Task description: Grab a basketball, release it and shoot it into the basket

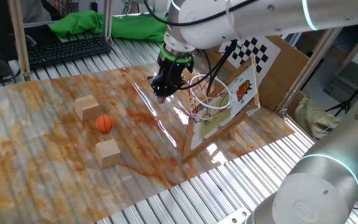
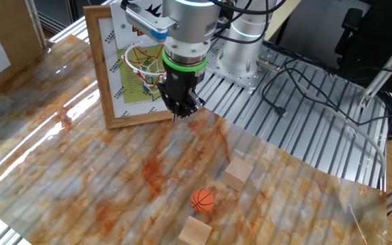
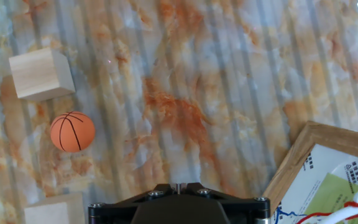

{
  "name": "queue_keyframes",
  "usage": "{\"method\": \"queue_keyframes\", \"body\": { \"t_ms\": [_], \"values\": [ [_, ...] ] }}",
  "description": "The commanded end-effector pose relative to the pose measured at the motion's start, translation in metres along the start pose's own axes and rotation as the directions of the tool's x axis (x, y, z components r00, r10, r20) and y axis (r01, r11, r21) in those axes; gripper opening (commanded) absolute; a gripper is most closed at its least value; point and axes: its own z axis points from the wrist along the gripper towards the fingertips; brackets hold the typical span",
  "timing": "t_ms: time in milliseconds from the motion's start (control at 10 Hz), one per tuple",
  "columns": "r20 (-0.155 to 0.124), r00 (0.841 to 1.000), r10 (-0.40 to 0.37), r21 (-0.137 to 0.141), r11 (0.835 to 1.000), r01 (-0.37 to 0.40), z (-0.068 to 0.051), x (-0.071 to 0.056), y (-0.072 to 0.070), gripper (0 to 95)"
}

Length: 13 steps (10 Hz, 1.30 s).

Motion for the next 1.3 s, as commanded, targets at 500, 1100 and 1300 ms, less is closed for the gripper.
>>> {"method": "queue_keyframes", "body": {
  "t_ms": [500,1100,1300],
  "values": [
    [-0.033,0.999,0.007,-0.003,1.000,-0.007,0.004,0.000,0.008,0.0],
    [-0.055,0.985,0.162,-0.022,0.986,-0.163,0.012,-0.019,0.045,0.0],
    [-0.054,0.977,0.207,-0.020,0.978,-0.209,0.019,-0.027,0.063,19.0]
  ]
}}
